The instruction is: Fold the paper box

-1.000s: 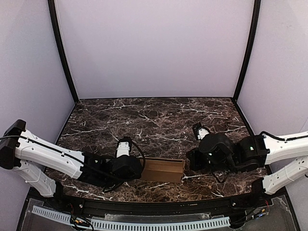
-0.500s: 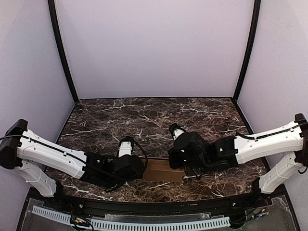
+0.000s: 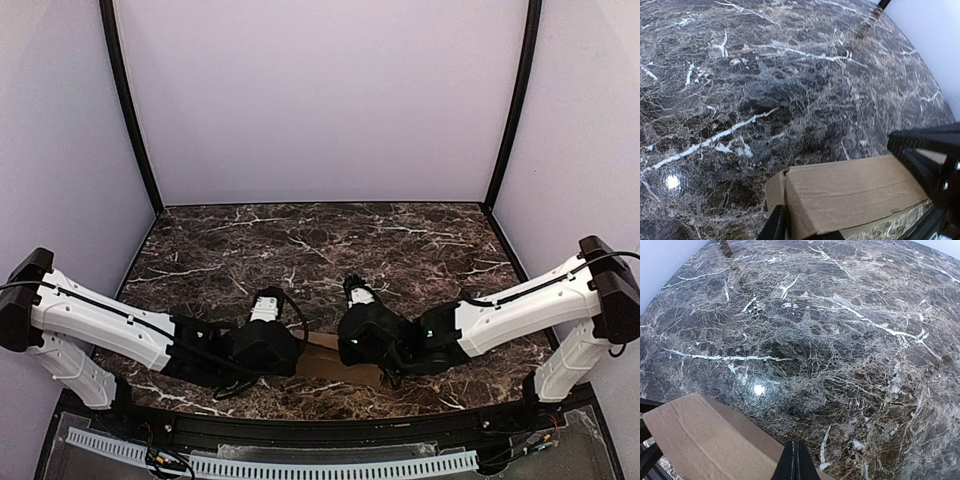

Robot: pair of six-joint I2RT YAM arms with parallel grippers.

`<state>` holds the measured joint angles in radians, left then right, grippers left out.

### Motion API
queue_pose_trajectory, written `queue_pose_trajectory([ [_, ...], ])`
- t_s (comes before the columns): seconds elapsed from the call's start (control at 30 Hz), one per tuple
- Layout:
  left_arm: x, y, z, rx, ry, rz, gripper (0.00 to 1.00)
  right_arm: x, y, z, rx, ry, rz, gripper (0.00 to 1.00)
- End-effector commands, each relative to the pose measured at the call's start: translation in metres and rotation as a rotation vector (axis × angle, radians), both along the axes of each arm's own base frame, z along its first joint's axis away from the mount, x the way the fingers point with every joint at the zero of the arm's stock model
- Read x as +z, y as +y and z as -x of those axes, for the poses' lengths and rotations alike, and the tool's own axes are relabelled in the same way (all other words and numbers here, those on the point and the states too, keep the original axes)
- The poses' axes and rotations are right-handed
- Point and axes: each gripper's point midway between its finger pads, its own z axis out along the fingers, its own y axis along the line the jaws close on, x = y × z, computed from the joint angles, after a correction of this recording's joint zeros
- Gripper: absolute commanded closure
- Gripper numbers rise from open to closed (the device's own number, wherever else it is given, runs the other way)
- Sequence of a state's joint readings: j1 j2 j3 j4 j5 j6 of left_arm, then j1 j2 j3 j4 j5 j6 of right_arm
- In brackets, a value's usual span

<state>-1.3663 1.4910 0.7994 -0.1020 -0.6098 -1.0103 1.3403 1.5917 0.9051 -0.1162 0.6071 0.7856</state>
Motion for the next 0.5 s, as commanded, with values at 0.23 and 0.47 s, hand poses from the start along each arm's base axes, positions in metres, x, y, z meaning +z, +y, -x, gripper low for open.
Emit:
queue_pose_trajectory([
  [0.23,-0.041,0.032,0.069,-0.315,0.257,-0.073,0.58,-0.052,-0.024,0.011,-0.088,0.017,0.119,1.0],
  [0.47,-0.03,0.044,0.067,-0.314,0.211,-0.011,0.55,-0.046,-0.016,0.015,-0.07,-0.004,0.12,1.0],
])
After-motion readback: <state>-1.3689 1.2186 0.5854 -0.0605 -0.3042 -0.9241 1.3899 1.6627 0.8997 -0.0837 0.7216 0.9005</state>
